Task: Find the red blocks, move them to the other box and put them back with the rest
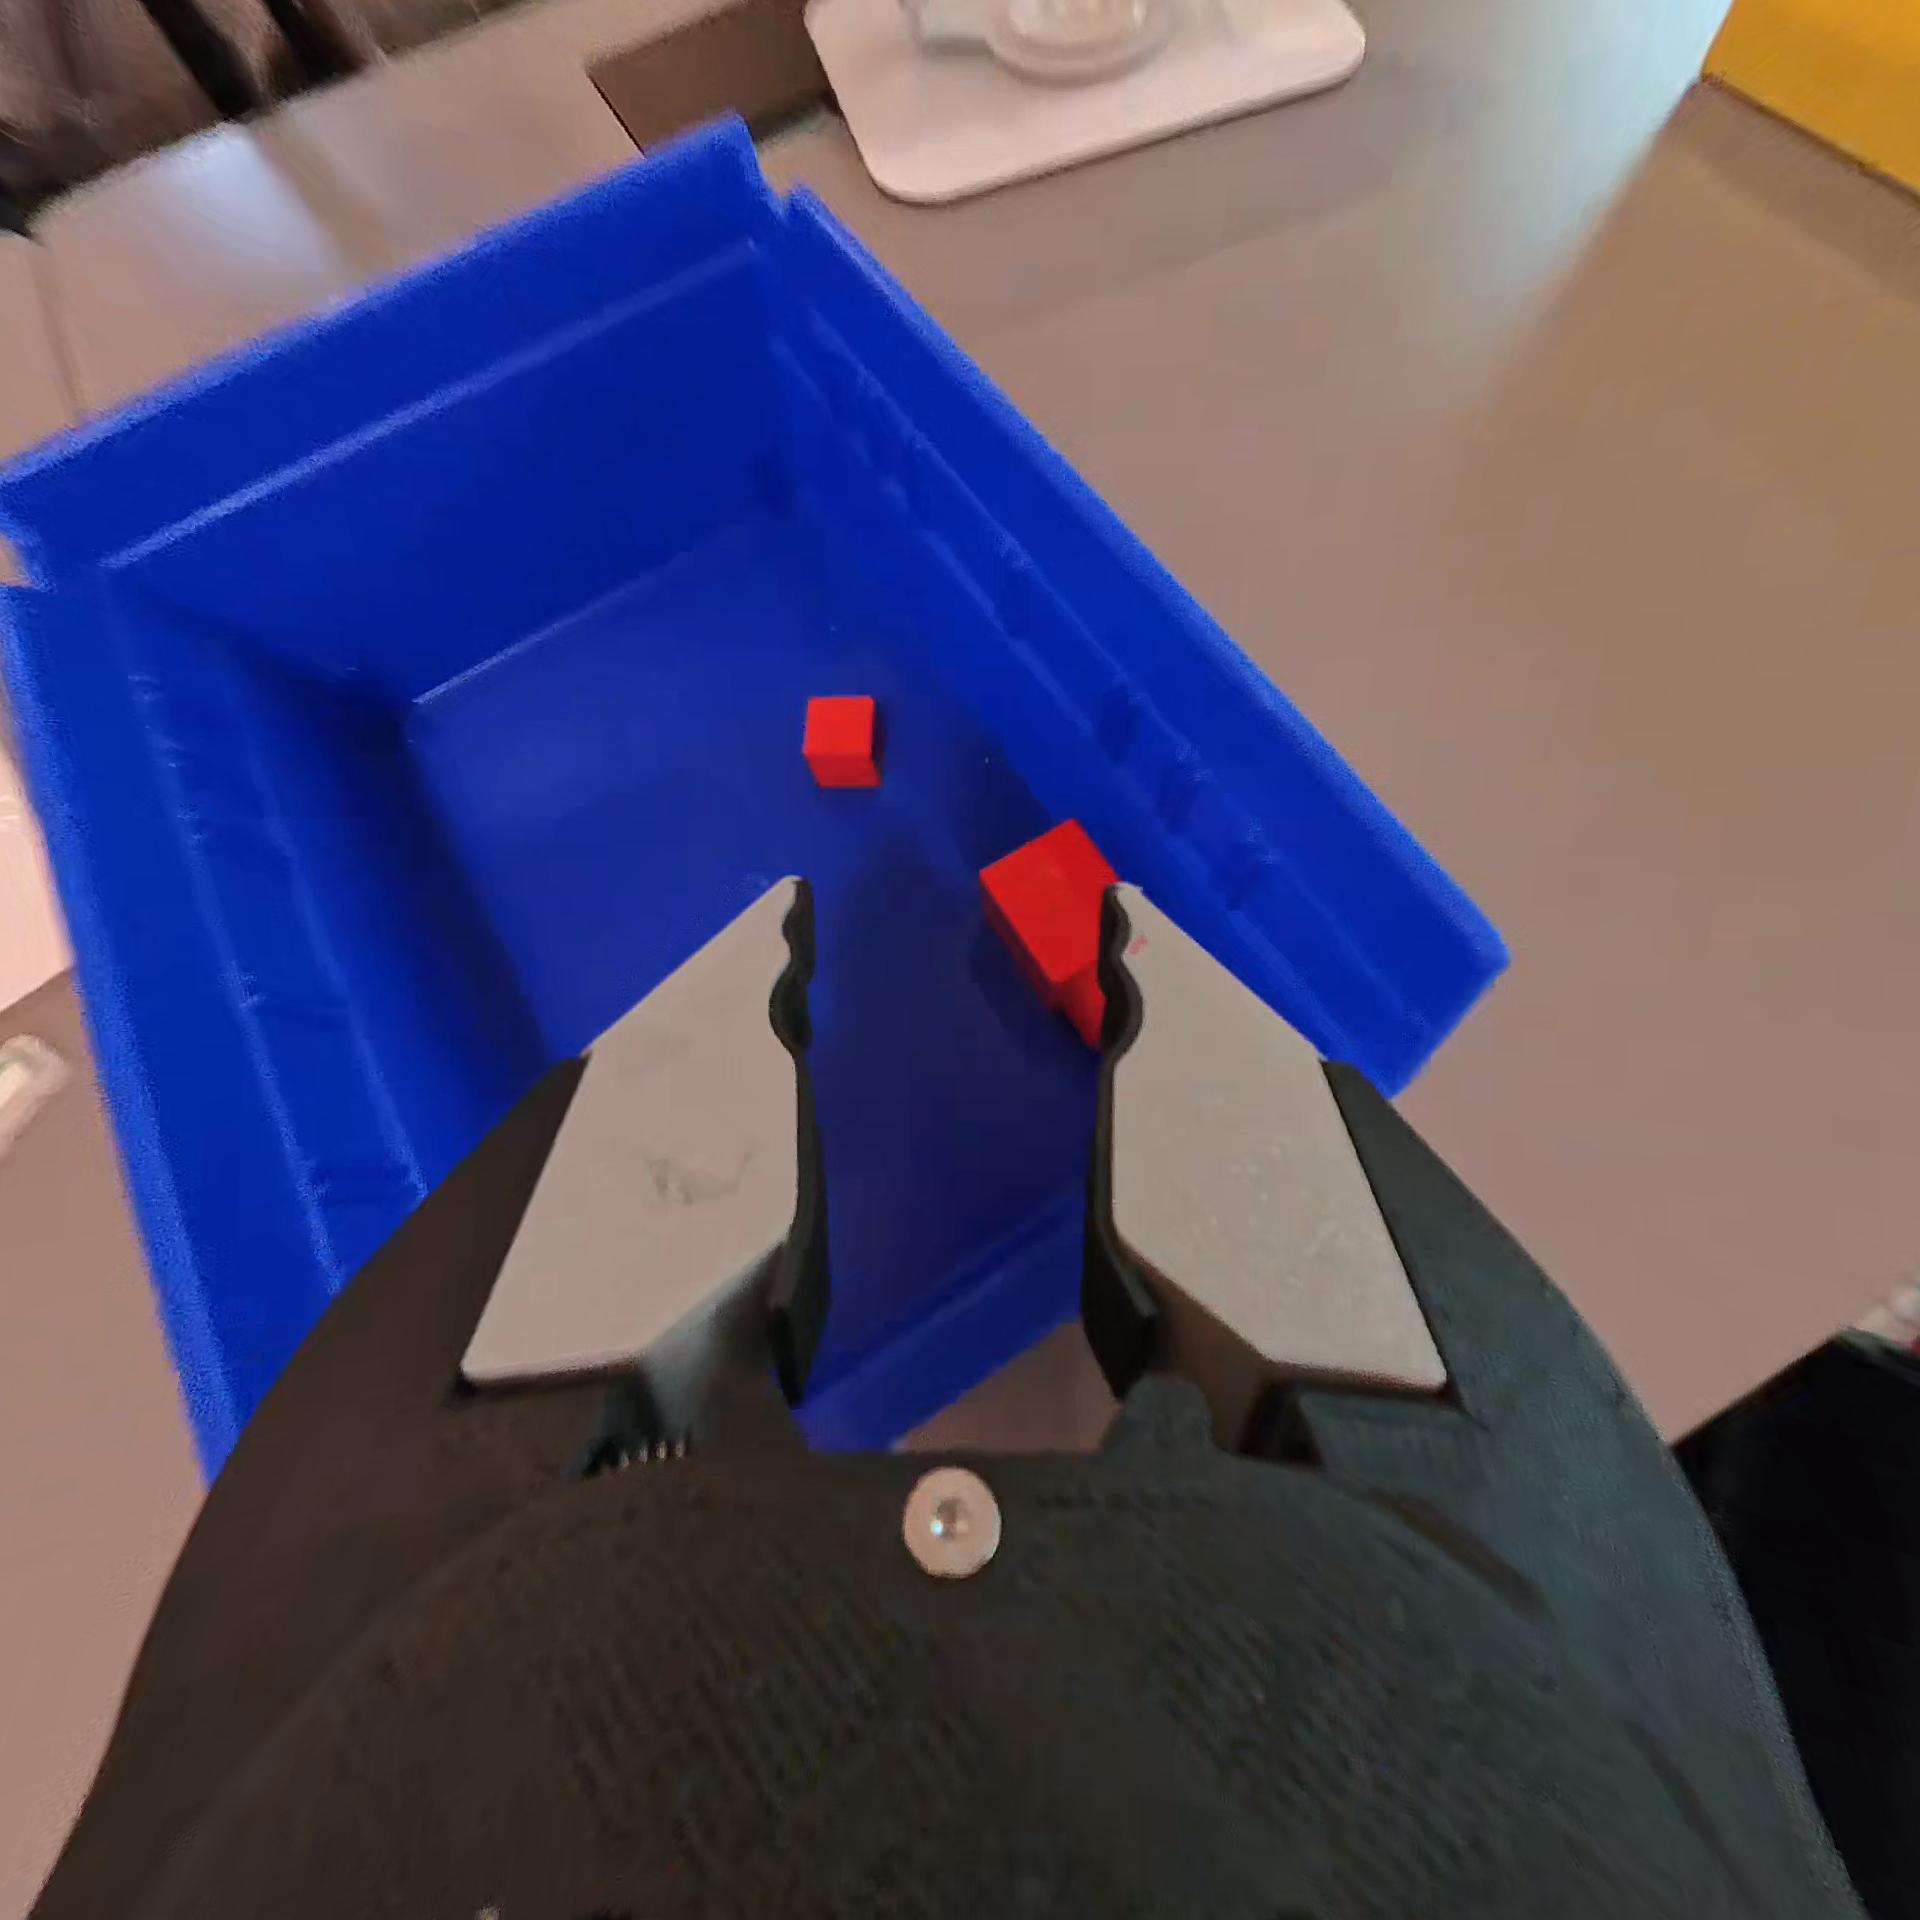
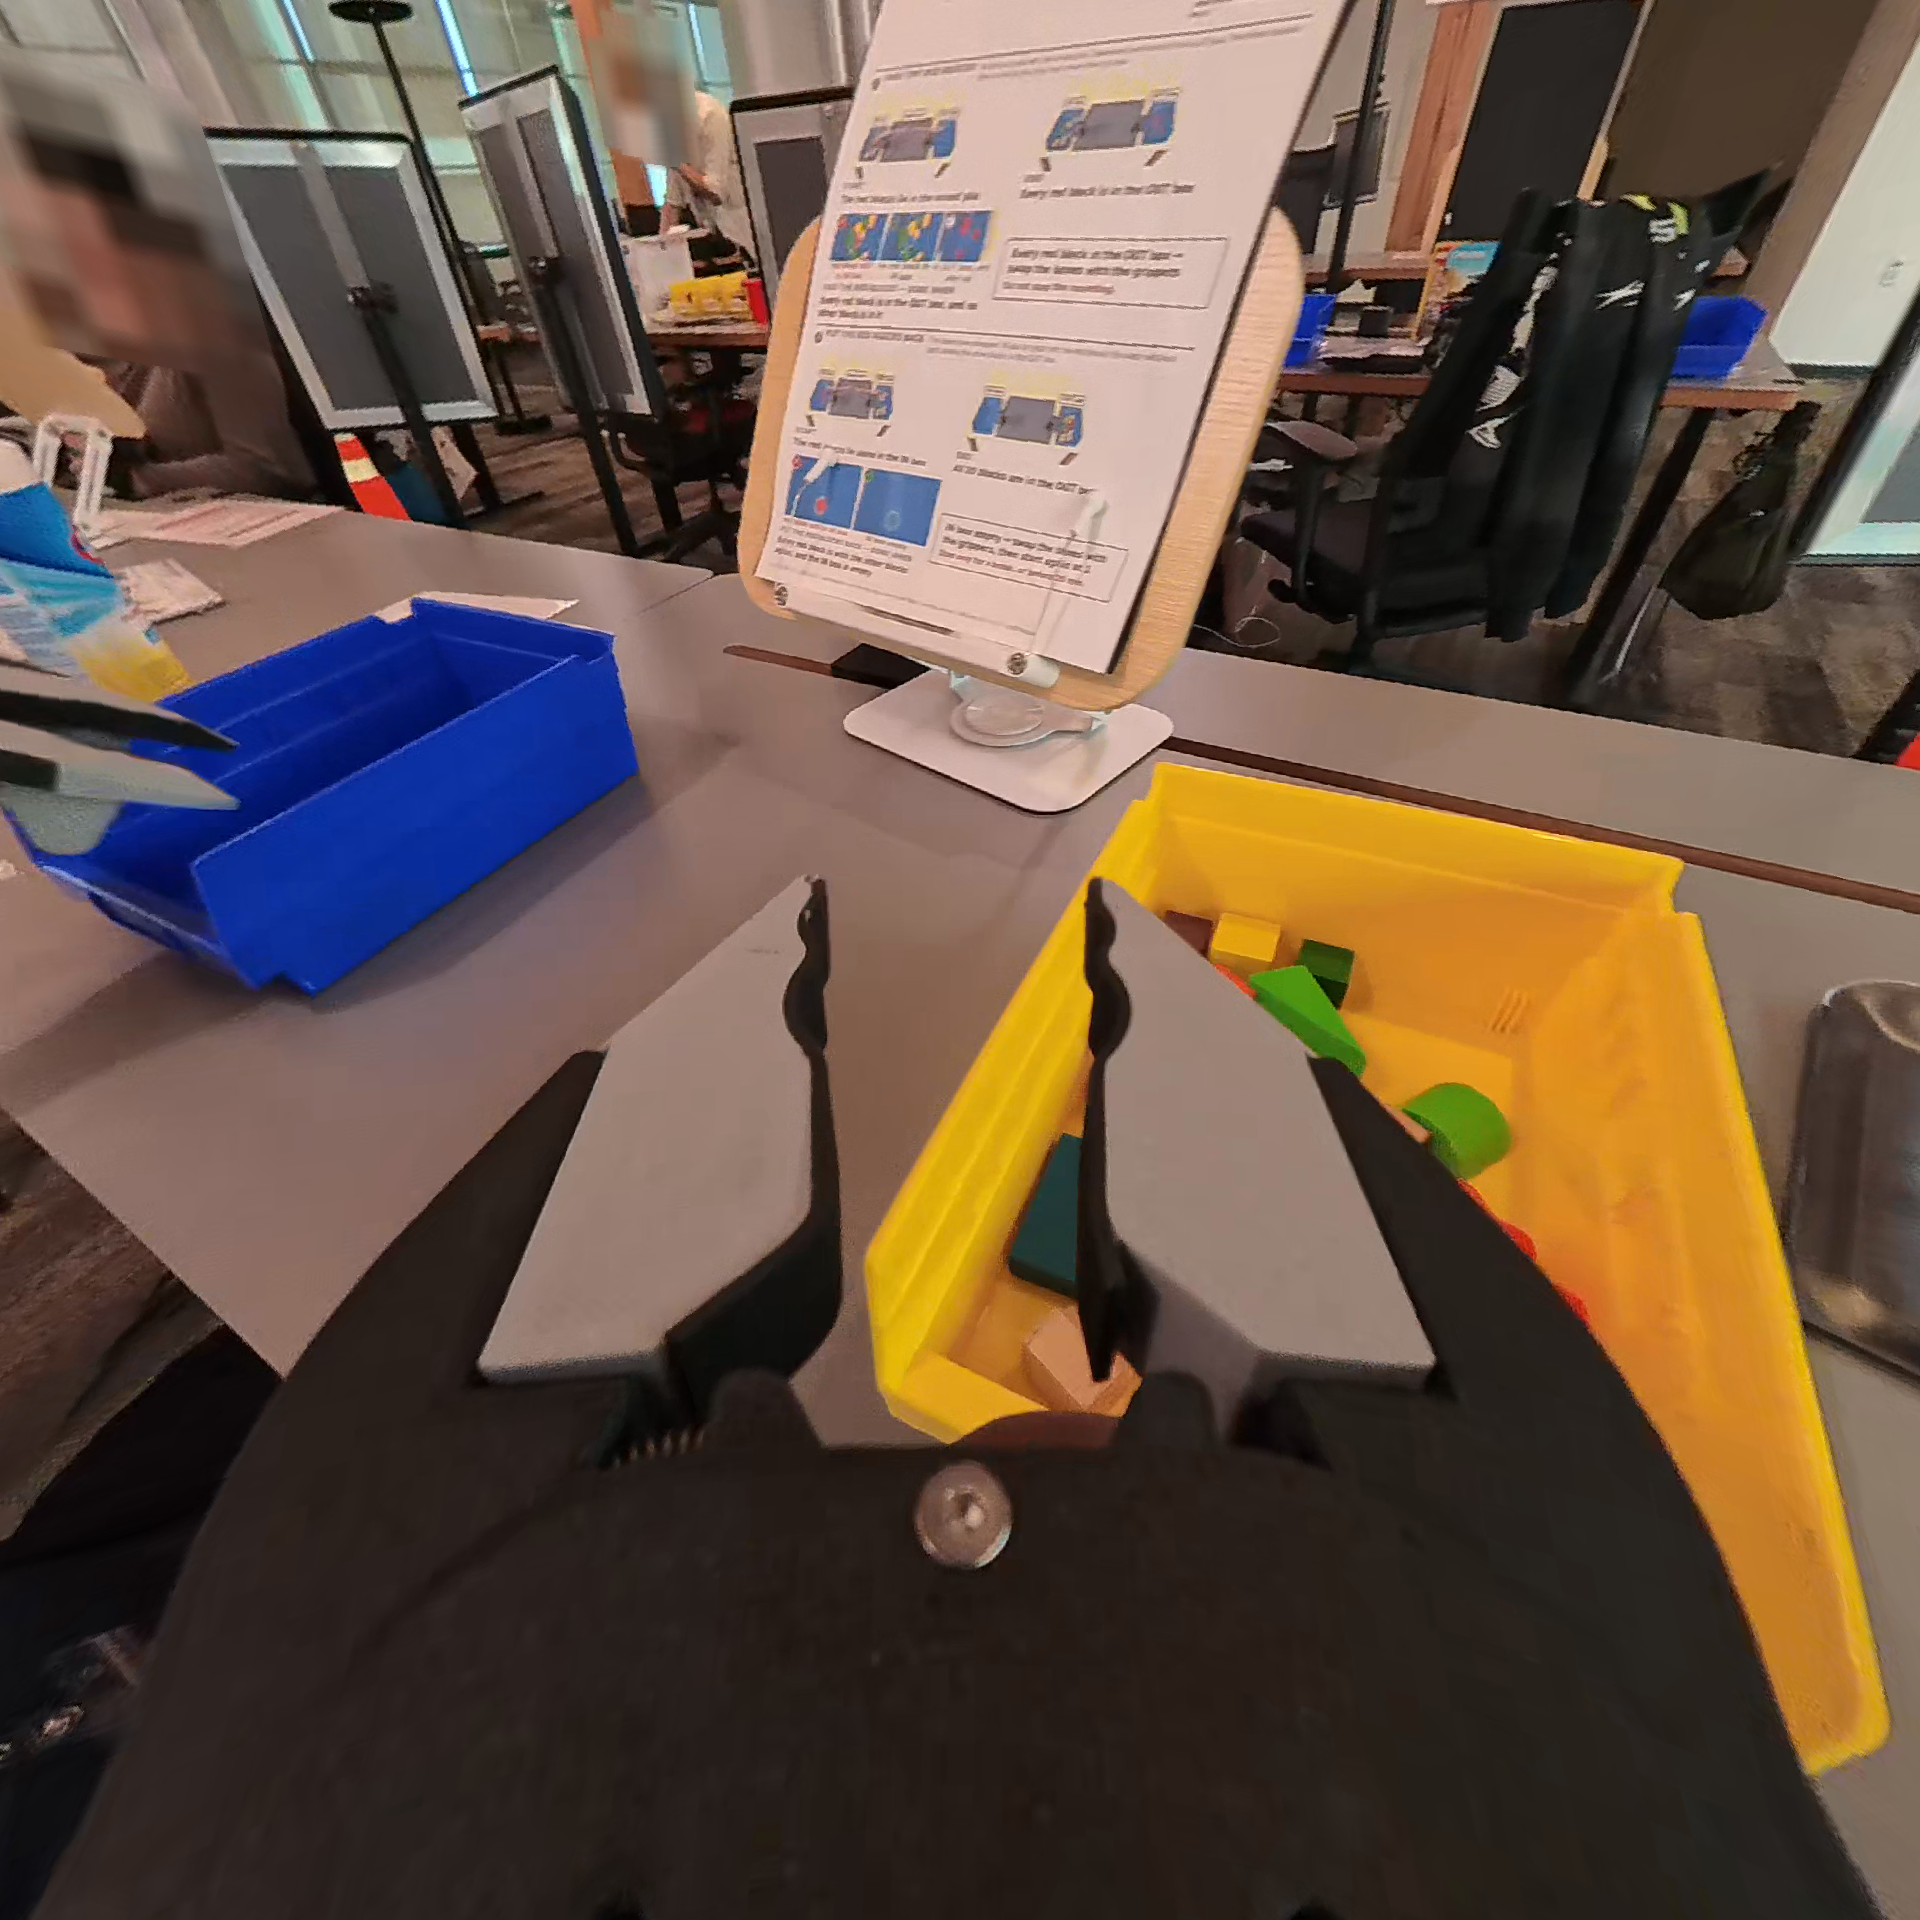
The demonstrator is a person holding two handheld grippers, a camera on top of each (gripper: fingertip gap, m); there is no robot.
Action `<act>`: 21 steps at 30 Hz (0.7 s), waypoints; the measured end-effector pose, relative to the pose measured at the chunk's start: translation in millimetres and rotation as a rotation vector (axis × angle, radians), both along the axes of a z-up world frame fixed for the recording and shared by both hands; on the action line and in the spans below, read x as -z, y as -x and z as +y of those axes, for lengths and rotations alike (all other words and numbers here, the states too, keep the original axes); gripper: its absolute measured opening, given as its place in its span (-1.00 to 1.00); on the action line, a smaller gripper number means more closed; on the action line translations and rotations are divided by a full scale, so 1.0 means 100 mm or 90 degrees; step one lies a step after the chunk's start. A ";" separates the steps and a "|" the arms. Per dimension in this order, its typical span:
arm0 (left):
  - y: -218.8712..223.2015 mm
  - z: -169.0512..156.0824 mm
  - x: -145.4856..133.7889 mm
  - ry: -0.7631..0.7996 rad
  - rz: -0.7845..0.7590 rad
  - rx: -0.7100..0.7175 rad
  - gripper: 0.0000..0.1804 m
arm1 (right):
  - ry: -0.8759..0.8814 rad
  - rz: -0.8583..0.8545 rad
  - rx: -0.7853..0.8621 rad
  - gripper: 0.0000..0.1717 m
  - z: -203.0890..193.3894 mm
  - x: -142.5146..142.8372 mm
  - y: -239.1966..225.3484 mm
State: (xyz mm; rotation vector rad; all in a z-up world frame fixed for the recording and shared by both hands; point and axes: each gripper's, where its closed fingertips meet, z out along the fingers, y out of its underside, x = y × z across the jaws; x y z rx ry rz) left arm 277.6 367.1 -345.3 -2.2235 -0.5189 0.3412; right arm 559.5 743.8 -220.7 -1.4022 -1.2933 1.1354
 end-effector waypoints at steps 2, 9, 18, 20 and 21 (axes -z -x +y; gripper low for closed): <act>0.12 0.09 0.15 0.040 -0.013 0.026 -0.42 | 0.001 -0.008 -0.015 -0.45 -0.07 0.03 0.05; 0.65 0.39 0.44 0.163 -0.048 0.019 -0.38 | -0.020 -0.038 -0.020 -0.45 -0.15 0.11 0.13; 0.72 0.52 0.85 0.228 -0.106 0.046 -0.78 | -0.016 -0.014 -0.029 -0.45 -0.18 0.02 0.03; 0.78 0.51 0.75 0.222 -0.026 0.047 -0.77 | 0.001 -0.004 -0.044 -0.46 -0.22 0.00 0.02; 0.82 0.50 0.63 0.206 0.023 0.038 -0.78 | 0.019 0.001 -0.060 -0.46 -0.27 0.00 0.03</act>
